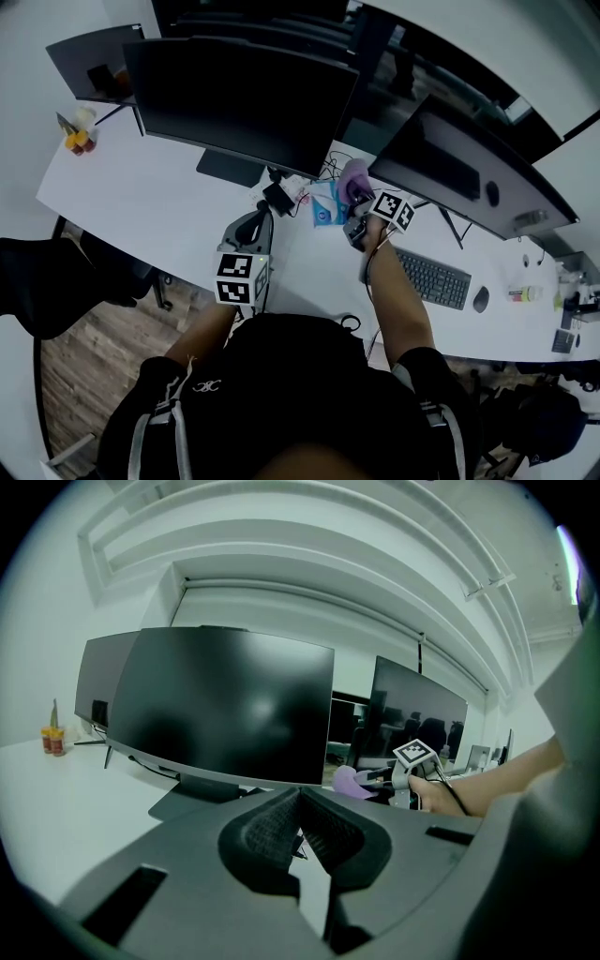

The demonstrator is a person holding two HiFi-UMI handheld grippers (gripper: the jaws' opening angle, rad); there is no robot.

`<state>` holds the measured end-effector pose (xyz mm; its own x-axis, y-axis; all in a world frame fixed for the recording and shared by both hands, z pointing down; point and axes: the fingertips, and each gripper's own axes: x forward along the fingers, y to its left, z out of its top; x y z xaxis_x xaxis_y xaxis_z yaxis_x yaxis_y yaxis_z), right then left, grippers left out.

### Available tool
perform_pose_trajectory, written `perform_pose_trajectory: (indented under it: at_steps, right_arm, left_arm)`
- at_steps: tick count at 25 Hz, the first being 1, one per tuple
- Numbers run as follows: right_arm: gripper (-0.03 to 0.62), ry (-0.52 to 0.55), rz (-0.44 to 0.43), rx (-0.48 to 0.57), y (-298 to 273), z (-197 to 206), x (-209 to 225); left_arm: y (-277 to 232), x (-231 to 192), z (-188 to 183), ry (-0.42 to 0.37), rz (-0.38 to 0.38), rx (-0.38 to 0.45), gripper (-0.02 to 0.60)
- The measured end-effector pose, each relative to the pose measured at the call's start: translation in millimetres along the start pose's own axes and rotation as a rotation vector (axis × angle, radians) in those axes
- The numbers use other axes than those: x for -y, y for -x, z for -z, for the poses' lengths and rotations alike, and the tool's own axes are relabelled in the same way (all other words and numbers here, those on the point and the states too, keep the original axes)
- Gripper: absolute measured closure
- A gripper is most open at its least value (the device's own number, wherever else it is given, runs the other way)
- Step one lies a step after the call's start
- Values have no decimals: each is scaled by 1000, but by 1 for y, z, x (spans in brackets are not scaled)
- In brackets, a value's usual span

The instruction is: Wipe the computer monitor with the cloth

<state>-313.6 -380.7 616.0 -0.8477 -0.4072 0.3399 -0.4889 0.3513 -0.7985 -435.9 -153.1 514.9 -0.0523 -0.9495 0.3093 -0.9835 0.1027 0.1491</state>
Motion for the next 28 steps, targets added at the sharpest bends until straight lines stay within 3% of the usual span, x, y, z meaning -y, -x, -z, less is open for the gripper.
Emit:
perform_pose_trajectory:
  at_steps: [9,28]
  right_arm:
    - [529,58,48,145,22,-26,-27]
    - [528,148,-144,362,91,-104,-144]
  left_arm:
    - [1,12,0,-2,20,7,568]
    - [-13,48,-7,-25,87,11,568]
